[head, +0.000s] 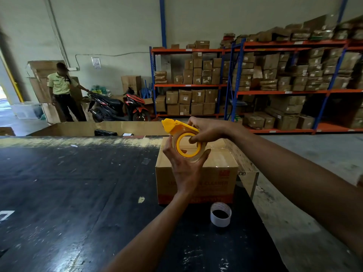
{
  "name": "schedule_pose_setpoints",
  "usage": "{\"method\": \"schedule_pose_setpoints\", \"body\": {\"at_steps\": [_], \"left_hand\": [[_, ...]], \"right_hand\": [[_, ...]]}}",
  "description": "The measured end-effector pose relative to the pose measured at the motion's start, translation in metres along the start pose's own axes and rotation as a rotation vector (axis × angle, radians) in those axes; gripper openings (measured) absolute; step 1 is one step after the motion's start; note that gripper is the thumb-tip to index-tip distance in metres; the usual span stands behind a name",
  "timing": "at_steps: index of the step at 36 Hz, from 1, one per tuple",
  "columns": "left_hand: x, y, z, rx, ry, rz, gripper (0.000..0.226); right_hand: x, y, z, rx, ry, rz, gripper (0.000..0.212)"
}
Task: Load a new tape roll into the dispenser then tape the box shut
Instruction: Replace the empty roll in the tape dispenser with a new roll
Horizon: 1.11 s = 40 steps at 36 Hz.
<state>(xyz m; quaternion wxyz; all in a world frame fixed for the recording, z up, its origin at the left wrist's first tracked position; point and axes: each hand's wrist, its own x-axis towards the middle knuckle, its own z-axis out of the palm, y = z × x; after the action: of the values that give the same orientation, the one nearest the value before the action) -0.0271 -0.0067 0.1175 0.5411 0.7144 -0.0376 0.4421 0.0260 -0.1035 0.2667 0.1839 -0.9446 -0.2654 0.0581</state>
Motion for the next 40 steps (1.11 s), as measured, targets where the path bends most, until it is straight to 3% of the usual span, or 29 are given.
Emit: {"method": "schedule_pose_setpoints", "body": {"at_steps": [8,21,27,30,33,36,40], "left_hand": [[-0.003,-0.011,-0.014,-0.012,-0.19,0.049,0.107],[-0.001,0.007,-0.005,0.043,-0.007,-0.034,0.105],[0.009,-0.005,-0.018,0.089,-0.187,0.106,0.105],[0.021,-0.013,-0.034,0.1,-0.314,0.2,0.097],[0.033,-0.022,-0.052,0.151,-0.415,0.312,0.085],[0.041,-0.024,-0.06,0.199,-0.447,0.371,0.08],[0.042,-0.02,-0.058,0.203,-0.475,0.371,0.091]], "right_hand": [[-0.002,0.007,-0.005,-0.038,0.011,0.03,0.042],[0.003,0.002,-0.001,0.004,0.058,-0.027,0.046],[0.003,0.007,-0.008,-0.04,0.043,-0.037,0.044],[0.001,0.011,-0.013,-0.034,0.016,-0.035,0.041],[0.001,0.013,-0.018,-0.028,-0.004,-0.028,0.051],[0.003,0.015,-0.022,-0.024,-0.005,-0.021,0.062],[0.003,0.013,-0.024,0.01,-0.021,-0.038,0.051]]}}
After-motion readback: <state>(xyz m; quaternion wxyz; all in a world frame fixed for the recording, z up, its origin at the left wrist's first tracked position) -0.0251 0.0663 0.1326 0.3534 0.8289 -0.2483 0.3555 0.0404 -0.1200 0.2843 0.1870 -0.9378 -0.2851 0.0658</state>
